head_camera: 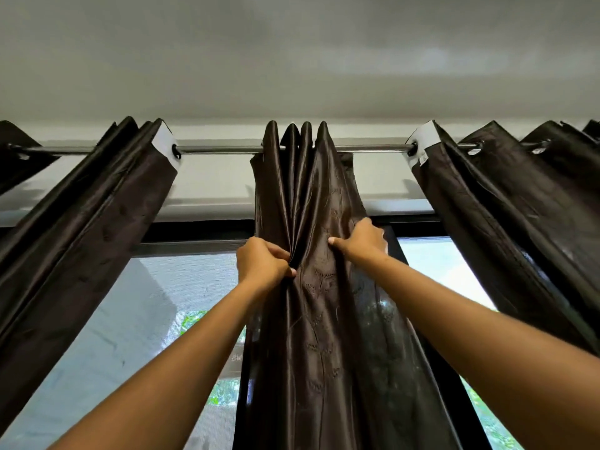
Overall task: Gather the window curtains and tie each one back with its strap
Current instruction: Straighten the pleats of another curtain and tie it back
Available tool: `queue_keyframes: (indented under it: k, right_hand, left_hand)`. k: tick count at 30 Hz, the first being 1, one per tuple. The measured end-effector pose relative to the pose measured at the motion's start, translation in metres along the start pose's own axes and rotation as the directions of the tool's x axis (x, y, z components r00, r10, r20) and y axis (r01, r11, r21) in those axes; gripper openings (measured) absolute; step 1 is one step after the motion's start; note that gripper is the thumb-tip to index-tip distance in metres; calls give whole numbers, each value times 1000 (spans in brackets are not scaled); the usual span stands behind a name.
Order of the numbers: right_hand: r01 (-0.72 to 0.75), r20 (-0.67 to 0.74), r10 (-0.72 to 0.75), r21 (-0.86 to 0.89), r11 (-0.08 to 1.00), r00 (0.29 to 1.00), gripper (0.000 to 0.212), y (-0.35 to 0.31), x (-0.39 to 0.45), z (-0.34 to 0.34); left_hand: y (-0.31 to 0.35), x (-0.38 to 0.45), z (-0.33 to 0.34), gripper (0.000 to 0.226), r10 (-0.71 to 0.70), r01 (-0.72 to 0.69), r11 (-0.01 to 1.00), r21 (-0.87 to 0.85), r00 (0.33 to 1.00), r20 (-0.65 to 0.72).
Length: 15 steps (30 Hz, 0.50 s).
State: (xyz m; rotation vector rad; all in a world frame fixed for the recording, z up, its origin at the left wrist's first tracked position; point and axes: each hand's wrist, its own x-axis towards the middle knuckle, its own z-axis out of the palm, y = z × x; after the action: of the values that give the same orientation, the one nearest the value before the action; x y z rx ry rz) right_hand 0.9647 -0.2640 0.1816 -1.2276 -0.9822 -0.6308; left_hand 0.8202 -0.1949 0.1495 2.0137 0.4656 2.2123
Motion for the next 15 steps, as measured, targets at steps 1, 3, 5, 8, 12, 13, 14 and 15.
queue_keyframes:
  k: [1,3,5,8,12,13,14,15]
  right_hand:
    - [22,12,-22,36,999,1000,56,0,1,0]
    - [109,-19,-108,38,993,994,19,-6,0,2]
    - [193,-27,-193,2,981,981,16,-23,-3,8]
    - [316,89,-312,-24,949,946,27,-60,-8,28]
    - [442,219,-428,-21,897,877,33,-97,-20,50]
    - [463,252,-442,-30,886,861,36,-99,-23,52]
    - [478,287,-448,-42,877,847,39,-97,-24,51]
    - [483,307,-448,-47,874,840,41,-92,-25,47]
  left_hand:
    - [-2,1,0,29,-5,6,1000,-23,1000,9]
    - [-5,3,-1,27,-18,20,998,-61,999,26]
    - [-8,6,-4,28,-38,43,994,-99,998,47]
    - [-17,10,-14,32,-94,108,981,-163,991,94]
    - [-28,13,-52,24,-131,149,970,-191,986,105]
    - [-29,12,-61,25,-133,154,966,-206,985,109]
    - [-30,10,-68,26,-134,157,962,-223,985,112]
    - [-29,9,-71,25,-131,155,959,-237,984,117]
